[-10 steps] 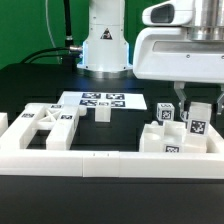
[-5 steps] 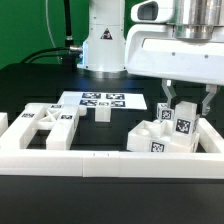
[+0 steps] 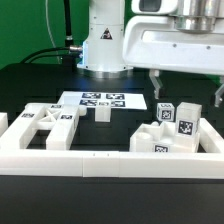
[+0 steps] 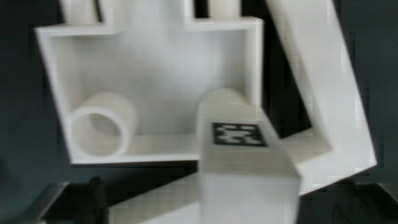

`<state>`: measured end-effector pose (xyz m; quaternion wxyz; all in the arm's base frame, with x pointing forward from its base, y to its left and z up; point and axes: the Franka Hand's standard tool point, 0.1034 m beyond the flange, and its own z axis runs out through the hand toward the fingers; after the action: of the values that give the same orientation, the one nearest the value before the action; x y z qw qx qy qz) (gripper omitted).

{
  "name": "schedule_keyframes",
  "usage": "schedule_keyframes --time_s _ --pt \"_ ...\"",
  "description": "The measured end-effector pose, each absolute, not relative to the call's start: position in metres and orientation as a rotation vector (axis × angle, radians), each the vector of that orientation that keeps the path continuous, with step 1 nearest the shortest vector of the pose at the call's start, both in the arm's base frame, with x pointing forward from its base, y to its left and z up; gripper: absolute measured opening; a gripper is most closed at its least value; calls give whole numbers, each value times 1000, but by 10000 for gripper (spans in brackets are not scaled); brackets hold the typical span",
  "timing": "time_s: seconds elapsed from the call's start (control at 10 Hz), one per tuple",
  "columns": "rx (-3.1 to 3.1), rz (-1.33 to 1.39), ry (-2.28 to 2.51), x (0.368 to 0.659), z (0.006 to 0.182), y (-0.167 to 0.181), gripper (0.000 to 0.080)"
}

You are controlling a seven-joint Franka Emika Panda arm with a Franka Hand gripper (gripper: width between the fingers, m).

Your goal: Assemble chair

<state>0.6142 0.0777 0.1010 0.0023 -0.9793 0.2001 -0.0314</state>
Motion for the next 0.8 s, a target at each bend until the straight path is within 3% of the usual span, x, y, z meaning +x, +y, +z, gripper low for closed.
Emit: schedule_keyframes --time_s 0.2,0.8 --pt "-3076 -106 616 602 104 62 648" --pt "-3098 -119 511 596 99 58 648"
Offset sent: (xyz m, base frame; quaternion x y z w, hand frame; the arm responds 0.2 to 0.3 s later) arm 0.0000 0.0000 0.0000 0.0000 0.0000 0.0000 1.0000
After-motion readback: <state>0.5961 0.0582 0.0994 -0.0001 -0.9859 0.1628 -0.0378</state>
